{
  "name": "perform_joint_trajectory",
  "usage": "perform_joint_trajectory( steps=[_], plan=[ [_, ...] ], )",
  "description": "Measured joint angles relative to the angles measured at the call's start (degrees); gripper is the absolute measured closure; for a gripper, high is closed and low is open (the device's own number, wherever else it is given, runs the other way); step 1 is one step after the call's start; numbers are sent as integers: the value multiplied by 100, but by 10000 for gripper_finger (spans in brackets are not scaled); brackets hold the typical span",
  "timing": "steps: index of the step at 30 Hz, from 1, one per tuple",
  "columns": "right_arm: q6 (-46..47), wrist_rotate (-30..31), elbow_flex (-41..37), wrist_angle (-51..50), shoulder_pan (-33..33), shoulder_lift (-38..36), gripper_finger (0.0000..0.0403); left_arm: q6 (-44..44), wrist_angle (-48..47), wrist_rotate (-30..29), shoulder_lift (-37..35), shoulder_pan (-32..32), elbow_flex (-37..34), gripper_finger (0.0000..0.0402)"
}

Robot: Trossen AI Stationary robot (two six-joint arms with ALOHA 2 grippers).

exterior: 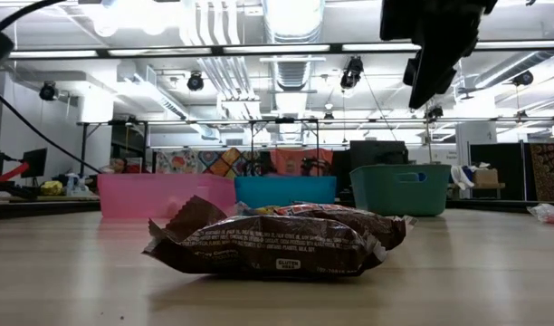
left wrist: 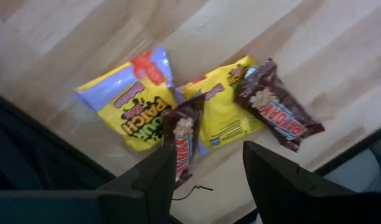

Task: Sort candy
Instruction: Put the brown candy into the green bin

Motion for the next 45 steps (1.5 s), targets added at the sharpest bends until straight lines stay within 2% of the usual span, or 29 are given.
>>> perform_joint_trajectory(
  steps=[11, 24, 29, 38, 45],
  plan=[
    [601, 129, 60, 213, 503, 0, 268, -33, -51, 266, 1170, -327, 98, 233],
    [766, 200, 60, 223, 540, 0, 267, 283, -9, 268, 2083, -372, 398, 236],
    [766, 222, 60, 223, 540, 2, 267, 286, -2, 262, 2237, -394, 463, 257],
    [674, 329, 48, 223, 540, 2, 268, 489, -26, 242, 2245, -396, 647, 326],
    [582, 512, -24, 223, 575, 2, 266, 785, -402, 73, 2198, -396, 1100, 339]
  ],
)
